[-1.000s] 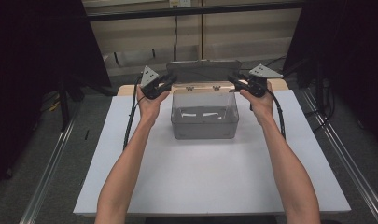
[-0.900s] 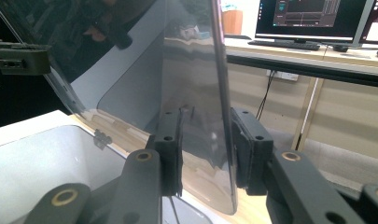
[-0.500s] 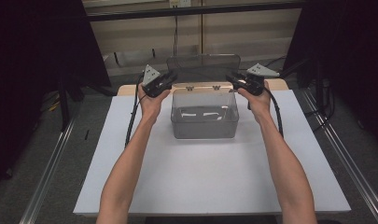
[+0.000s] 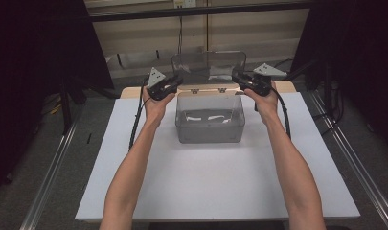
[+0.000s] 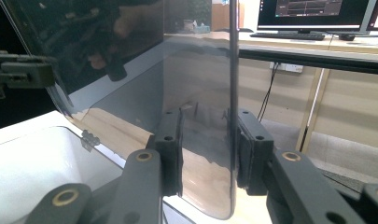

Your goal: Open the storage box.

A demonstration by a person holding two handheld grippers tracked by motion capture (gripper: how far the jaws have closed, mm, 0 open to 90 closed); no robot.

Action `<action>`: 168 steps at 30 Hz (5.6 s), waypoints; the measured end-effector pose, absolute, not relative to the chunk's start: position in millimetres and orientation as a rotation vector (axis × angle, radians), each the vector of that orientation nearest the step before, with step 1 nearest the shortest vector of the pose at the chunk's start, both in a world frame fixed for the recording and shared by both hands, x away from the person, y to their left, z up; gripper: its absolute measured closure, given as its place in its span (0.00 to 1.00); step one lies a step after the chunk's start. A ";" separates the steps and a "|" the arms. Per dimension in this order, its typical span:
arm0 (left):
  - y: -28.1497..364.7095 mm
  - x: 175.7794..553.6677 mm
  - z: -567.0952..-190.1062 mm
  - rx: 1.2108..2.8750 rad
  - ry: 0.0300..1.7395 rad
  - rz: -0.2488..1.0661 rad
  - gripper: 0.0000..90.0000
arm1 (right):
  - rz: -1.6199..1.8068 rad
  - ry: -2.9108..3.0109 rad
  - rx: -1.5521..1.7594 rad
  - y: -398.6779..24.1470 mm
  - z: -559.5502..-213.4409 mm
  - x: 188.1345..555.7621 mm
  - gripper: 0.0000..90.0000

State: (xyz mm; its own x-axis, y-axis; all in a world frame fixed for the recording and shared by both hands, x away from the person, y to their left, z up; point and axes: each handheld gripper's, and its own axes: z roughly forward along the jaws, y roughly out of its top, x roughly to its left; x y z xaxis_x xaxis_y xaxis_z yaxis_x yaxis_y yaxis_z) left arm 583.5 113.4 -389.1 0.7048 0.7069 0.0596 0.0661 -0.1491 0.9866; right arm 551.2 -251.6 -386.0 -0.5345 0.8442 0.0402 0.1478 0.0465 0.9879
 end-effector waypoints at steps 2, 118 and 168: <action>113.2 584.5 -392.5 1.657 0.641 0.613 0.77 | 1.531 1.753 1.000 -251.7 -385.3 551.3 0.74; 112.2 610.0 -421.7 1.656 0.915 0.377 0.61 | 1.663 1.731 1.415 -259.4 -434.7 578.1 0.56; 118.3 574.2 -401.1 1.635 0.904 0.466 0.06 | 1.433 1.669 1.301 -257.8 -410.0 546.8 0.04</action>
State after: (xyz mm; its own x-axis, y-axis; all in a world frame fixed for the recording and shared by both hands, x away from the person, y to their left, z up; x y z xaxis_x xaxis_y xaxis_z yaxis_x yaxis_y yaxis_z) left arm 574.2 118.3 -401.1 0.6240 0.7642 -0.1633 0.3102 -0.0505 0.9493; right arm 546.8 -257.8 -410.0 -0.3581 0.9195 0.1621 0.2998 -0.0511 0.9526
